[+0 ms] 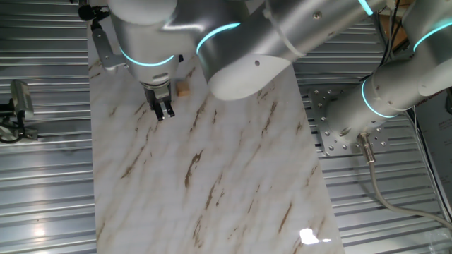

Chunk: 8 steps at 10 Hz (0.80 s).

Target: Approach and touch the side of the small block

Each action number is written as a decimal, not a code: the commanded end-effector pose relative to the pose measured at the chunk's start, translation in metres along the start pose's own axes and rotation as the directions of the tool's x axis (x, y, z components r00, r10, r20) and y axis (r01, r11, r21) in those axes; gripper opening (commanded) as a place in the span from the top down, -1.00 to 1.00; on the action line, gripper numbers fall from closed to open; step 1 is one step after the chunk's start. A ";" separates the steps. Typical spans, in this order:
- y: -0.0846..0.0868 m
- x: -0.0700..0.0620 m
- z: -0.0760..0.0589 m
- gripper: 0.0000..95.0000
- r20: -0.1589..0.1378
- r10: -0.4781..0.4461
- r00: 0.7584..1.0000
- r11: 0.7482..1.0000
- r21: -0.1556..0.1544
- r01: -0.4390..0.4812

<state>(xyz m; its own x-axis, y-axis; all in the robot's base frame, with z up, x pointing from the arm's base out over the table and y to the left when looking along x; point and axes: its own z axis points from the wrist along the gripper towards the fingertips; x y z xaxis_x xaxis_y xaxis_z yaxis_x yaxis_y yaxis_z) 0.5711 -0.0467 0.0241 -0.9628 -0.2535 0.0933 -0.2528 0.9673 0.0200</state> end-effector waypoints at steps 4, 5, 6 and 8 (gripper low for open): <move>0.001 -0.001 0.001 1.00 -0.005 -0.040 0.999 0.999 -0.018 0.040; 0.001 -0.001 0.001 1.00 -0.004 -0.045 0.999 0.999 -0.022 0.045; 0.001 -0.001 0.000 1.00 -0.002 -0.049 0.999 0.998 -0.026 0.049; 0.001 -0.001 0.000 1.00 -0.001 -0.049 0.999 0.998 -0.031 0.049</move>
